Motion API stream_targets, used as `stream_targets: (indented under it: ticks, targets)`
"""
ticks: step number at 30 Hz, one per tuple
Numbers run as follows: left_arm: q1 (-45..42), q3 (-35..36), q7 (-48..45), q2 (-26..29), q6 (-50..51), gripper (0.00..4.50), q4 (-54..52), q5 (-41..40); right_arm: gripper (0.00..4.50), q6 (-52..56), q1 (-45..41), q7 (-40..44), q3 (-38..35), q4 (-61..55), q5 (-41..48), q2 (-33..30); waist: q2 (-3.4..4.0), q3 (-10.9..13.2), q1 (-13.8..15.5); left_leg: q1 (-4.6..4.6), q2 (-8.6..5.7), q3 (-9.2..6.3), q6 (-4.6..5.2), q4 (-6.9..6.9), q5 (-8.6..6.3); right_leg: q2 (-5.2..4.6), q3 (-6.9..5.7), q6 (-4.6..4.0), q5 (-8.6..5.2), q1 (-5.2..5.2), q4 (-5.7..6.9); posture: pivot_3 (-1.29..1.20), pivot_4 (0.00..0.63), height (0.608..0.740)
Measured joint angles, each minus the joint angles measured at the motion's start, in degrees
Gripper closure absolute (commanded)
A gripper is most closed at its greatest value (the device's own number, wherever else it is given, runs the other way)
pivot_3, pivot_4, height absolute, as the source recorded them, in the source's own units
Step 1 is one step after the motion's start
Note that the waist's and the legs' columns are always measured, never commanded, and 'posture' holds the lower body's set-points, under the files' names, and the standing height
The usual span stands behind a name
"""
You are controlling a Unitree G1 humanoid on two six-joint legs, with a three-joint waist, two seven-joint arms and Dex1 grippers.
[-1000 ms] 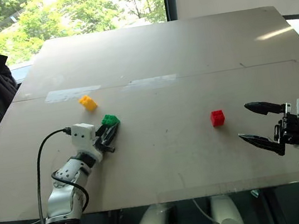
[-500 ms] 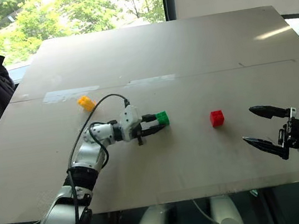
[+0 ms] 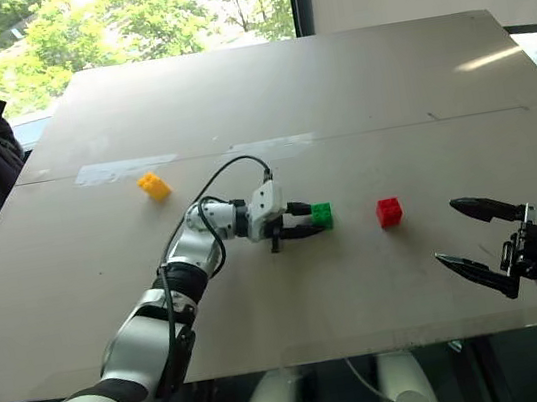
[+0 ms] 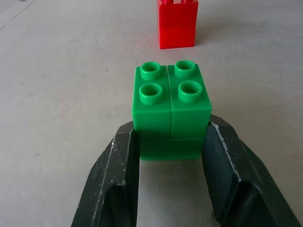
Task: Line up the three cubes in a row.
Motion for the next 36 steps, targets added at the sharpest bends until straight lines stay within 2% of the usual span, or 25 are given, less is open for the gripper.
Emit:
stream_targets:
  ticks: [12,23,24,29,36]
  targets:
    - [3.7,-0.2,0.4,-1.7,1.2,3.27,-5.4,1.0,0.00,-0.7,-0.7,-0.5,0.2,0.5,-1.3,0.6,0.01,0.0,-0.2,0.05,0.00,-0.15,0.00,0.02,0.00,0.00,0.03,0.00,0.00,0.02,0.04,0.00,0.150,0.740]
    - [3.9,-0.1,2.0,-2.2,3.0,3.27,-6.1,1.1,0.00,-2.2,-1.0,1.0,0.2,3.6,-3.2,0.4,0.03,0.0,-0.2,0.09,-0.01,-0.20,0.01,0.11,0.00,0.00,-0.01,0.01,0.00,0.13,0.06,0.00,0.150,0.740]
    - [3.9,-0.1,2.2,-2.2,3.2,2.23,-6.1,1.1,0.00,-2.4,-1.0,1.1,0.2,3.7,-3.3,0.4,0.03,0.0,-0.1,0.10,-0.01,-0.22,0.01,0.14,0.00,0.00,-0.03,0.01,0.00,0.16,0.05,0.00,0.150,0.740]
    - [3.8,-0.2,3.2,-2.3,2.8,0.04,-6.0,2.1,0.00,-2.9,-1.0,1.5,0.2,4.3,-3.5,0.4,0.06,-0.1,-0.2,0.11,-0.02,-0.25,0.01,0.25,-0.01,0.00,-0.05,0.02,0.00,0.20,0.10,0.00,0.150,0.740]
    - [3.4,0.0,4.2,-2.1,2.6,0.04,-5.4,2.5,0.00,-3.4,-1.1,2.4,0.2,5.2,-3.5,0.4,0.10,-0.1,-0.2,0.14,-0.03,-0.26,0.01,0.33,0.00,0.00,-0.04,0.02,0.00,0.22,0.21,0.00,0.150,0.740]
